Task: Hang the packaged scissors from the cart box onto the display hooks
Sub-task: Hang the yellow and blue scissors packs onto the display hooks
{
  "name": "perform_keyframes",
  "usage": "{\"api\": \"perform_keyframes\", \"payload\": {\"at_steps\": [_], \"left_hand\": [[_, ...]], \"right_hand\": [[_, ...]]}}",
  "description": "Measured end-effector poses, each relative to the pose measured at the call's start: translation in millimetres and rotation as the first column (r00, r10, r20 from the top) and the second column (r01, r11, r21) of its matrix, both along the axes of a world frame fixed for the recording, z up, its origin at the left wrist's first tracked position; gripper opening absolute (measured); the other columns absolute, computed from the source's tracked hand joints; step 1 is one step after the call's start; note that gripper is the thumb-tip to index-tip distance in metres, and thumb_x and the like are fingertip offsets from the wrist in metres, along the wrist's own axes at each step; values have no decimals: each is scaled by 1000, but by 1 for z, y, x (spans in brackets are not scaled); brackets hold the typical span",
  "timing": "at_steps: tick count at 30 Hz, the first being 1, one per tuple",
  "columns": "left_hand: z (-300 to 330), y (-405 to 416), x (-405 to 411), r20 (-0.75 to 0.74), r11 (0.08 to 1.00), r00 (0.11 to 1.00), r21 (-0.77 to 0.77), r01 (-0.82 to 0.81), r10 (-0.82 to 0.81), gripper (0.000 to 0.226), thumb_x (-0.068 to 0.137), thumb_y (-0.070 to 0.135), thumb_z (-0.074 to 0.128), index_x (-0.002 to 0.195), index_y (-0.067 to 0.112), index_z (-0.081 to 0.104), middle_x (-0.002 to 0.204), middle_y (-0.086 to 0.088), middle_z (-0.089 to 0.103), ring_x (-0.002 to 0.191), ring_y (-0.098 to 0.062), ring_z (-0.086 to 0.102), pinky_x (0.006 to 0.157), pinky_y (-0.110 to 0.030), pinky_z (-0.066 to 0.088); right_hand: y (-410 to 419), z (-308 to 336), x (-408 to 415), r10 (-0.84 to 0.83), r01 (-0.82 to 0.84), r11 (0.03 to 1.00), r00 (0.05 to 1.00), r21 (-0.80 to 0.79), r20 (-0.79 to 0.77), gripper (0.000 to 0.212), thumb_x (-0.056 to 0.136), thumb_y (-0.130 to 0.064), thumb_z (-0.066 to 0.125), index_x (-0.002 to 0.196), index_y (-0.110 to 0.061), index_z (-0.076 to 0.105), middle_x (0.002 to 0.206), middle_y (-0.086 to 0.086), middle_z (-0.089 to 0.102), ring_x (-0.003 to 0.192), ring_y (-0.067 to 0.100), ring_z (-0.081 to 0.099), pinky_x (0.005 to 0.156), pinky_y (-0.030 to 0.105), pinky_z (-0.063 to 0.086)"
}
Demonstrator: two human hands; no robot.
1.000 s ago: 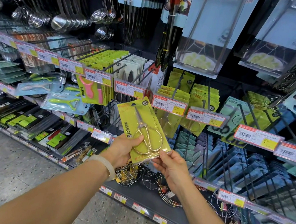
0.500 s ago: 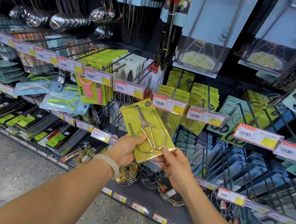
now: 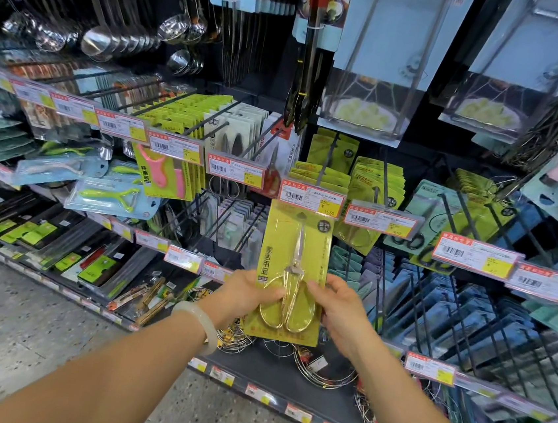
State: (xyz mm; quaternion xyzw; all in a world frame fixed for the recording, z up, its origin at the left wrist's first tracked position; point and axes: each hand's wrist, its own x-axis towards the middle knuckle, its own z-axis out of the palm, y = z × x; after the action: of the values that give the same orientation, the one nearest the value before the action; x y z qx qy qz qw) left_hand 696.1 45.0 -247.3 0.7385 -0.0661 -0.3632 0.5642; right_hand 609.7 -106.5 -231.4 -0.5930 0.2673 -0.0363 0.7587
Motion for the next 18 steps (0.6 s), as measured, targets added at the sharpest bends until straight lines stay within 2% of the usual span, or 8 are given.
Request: {"api": "perform_keyframes", "payload": {"at_steps": [2,4,8,11,15,18], "left_hand": [[-2,-1,-3,11,998,998,32,56,-56,29,81,32,71,106,18,68,96,1,75,99,-24,66,98,-48,49],[-2,-2,-3,-11,998,998,29,62,-61,32,82,35,70,108,16,66,100,0,74,101,-23,67,96,-46,50],[2,-13,7,-66,985,989,-103,-139,133,38,83,31,69,114,13,57,112,-9,66,100,-27,65,90,-44,52],[6,-21,12,-86,952,966,-169,-256,244,9,91,22,61,95,14,63,104,-13,67,97,-31,63,91,-48,51],[14,-27,19,-65,917,940,-205,-342,336,11,91,21,61,82,14,64,92,-10,66,94,-29,62,94,-53,49],[24,-34,29,-51,902,933,-243,-357,355,12,91,19,60,81,13,63,87,-9,66,87,-25,60,92,-54,51]], "right_hand": [[-1,-4,0,-32,31,999,999,-34,-21,9,87,-6,61,95,-9,60,93,8,69,86,22,64,90,45,51],[-4,-8,-1,-60,58,997,998,-47,-37,6,87,-5,61,91,-10,60,94,10,69,84,22,64,87,41,52],[-4,-17,-5,-93,86,992,993,-96,-66,3,89,-9,60,86,-9,59,83,7,70,74,21,65,83,46,53],[-3,-16,-1,-120,108,983,990,-147,-77,10,90,-12,59,89,-2,58,80,7,67,71,21,62,82,48,53],[-3,-4,12,-110,106,975,994,-195,-12,6,90,-12,58,85,-13,59,85,5,70,78,22,65,82,44,55],[-4,2,23,-112,109,961,994,-253,1,8,92,-13,56,83,-12,56,88,14,68,81,25,63,82,48,54]]}}
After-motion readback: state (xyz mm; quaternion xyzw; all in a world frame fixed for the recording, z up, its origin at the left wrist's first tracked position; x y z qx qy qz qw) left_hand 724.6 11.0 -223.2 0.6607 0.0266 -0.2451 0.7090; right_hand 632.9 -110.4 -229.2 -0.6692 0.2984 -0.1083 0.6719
